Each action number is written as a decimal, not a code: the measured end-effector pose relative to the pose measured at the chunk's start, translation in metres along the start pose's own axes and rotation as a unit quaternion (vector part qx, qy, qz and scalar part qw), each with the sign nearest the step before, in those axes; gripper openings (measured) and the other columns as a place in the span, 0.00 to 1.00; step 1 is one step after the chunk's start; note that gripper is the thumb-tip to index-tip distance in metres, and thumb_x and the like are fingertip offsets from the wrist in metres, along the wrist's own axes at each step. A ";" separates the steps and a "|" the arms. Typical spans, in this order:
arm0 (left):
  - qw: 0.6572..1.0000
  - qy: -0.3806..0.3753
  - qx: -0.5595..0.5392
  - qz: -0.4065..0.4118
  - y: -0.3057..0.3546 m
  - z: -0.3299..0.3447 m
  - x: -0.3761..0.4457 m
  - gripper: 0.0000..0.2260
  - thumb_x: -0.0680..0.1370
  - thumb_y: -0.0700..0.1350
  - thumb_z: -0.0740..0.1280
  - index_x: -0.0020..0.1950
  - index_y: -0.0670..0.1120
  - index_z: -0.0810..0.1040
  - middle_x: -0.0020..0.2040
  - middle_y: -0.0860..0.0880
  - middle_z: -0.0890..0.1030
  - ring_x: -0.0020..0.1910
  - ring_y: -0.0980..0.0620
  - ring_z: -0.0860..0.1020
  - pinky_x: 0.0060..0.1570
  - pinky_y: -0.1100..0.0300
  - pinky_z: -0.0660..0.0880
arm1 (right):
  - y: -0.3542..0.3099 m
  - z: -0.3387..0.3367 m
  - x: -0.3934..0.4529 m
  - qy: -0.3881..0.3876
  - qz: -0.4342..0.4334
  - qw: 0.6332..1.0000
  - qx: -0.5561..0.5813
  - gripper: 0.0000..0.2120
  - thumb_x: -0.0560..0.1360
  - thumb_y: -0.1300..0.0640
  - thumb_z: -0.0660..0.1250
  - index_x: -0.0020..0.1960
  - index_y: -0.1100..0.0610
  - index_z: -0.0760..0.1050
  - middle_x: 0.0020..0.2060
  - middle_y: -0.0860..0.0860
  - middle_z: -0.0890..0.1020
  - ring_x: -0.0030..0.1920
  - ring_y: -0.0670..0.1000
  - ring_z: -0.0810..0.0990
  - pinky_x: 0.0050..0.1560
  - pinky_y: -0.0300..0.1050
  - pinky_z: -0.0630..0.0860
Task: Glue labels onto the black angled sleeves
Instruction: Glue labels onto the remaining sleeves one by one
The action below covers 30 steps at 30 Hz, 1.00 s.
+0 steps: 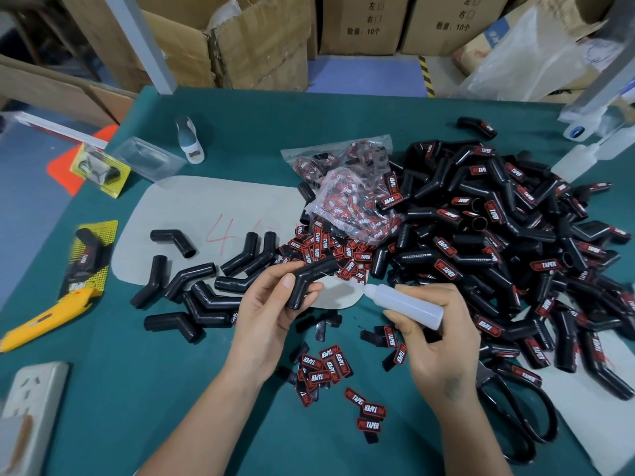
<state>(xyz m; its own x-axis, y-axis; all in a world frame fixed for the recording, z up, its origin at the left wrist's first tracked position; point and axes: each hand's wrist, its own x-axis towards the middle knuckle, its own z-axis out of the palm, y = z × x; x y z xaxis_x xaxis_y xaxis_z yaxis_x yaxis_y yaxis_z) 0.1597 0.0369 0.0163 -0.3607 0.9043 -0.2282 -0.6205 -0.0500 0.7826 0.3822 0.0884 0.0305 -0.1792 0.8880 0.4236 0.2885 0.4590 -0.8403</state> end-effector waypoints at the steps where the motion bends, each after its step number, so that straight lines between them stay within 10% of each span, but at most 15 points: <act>1: 1.000 0.000 0.001 0.000 0.000 0.000 0.000 0.13 0.77 0.48 0.72 0.60 0.45 0.85 0.53 0.37 0.86 0.53 0.45 0.87 0.51 0.60 0.83 | 0.000 0.001 0.000 -0.003 -0.002 1.000 -0.001 0.10 0.76 0.54 0.71 0.57 0.55 0.78 0.51 0.49 0.81 0.53 0.43 0.80 0.53 0.30 0.72; 30: 1.000 0.003 -0.008 0.012 0.003 0.001 -0.001 0.10 0.79 0.46 0.74 0.59 0.45 0.86 0.53 0.37 0.85 0.53 0.44 0.87 0.51 0.60 0.83 | -0.002 -0.003 0.002 0.021 0.005 1.000 -0.004 0.10 0.77 0.53 0.71 0.57 0.51 0.78 0.53 0.41 0.80 0.54 0.45 0.81 0.53 0.37 0.75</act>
<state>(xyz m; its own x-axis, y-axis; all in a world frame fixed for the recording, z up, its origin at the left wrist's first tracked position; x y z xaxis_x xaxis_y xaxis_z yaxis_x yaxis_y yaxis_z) 0.1594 0.0363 0.0195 -0.3790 0.9005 -0.2132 -0.6226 -0.0777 0.7787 0.3838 0.0894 0.0341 -0.1372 0.8927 0.4292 0.2975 0.4504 -0.8418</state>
